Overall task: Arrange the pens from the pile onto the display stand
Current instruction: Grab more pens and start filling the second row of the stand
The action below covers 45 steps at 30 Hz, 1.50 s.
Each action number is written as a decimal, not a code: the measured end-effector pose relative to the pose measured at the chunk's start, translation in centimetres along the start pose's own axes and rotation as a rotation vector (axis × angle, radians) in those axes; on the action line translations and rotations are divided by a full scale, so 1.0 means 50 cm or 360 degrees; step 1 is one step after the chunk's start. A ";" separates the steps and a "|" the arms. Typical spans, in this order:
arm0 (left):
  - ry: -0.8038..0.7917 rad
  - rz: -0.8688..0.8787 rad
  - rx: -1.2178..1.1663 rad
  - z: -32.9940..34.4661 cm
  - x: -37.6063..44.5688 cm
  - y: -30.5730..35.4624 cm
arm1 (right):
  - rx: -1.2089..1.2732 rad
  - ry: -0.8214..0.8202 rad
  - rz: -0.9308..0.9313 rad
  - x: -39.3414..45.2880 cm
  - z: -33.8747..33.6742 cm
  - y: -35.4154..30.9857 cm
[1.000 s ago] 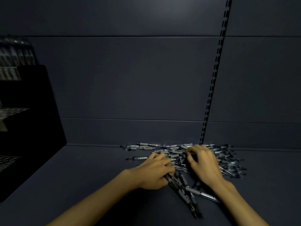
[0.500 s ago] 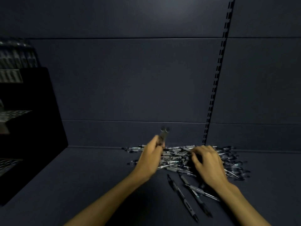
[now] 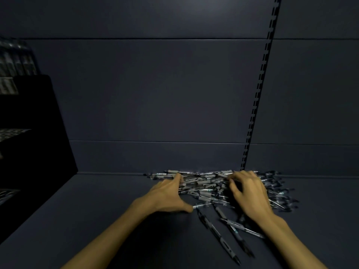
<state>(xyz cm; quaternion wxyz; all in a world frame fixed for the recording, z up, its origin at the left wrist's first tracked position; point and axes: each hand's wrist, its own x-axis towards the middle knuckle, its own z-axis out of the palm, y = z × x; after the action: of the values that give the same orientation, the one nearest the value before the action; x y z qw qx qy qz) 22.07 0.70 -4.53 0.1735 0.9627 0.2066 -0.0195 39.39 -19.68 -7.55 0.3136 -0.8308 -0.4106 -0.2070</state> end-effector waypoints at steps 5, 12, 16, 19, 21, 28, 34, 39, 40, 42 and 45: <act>0.0038 0.0054 0.0321 0.006 0.011 0.006 | -0.0018 -0.0030 0.0015 0.000 0.001 0.004; 0.0300 0.0108 0.0556 0.008 0.045 0.005 | -0.0031 -0.0018 0.0017 0.002 0.000 0.007; 0.0340 0.0152 0.0517 0.003 0.053 0.001 | -0.0031 -0.0021 0.0020 0.002 -0.001 0.009; 0.0393 0.0196 0.0475 0.007 0.055 -0.008 | -0.0042 -0.0010 0.0018 0.002 0.000 0.011; 0.0394 0.0227 0.0463 0.010 0.054 -0.012 | -0.0043 -0.0003 0.0008 0.003 0.001 0.012; 0.0340 0.0255 0.0322 -0.008 0.046 -0.033 | -0.0091 -0.0024 0.0008 0.005 0.002 0.013; 0.0401 0.0180 -0.0064 -0.030 0.025 -0.070 | -0.0019 0.0049 0.0092 0.026 -0.016 0.004; 0.0561 0.0074 -0.0806 -0.031 0.020 -0.042 | 0.0581 -0.0032 0.0168 0.058 -0.048 -0.084; 0.0588 0.0051 -0.0959 -0.032 0.020 -0.025 | 0.0773 -0.0100 0.0216 0.066 -0.053 -0.108; 0.0598 0.0025 -0.1221 -0.033 0.020 0.009 | 0.1107 -0.0207 0.0256 0.083 -0.057 -0.153; 0.0510 0.0075 -0.1497 -0.025 0.024 0.053 | 0.1330 -0.0322 0.0153 0.102 -0.055 -0.208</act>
<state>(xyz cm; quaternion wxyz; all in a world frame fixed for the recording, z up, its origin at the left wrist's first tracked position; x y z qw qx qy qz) 24.17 -0.66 -2.62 0.5554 0.7755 0.1951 0.2281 33.66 -13.90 1.15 0.5905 -0.6666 -0.4487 0.0744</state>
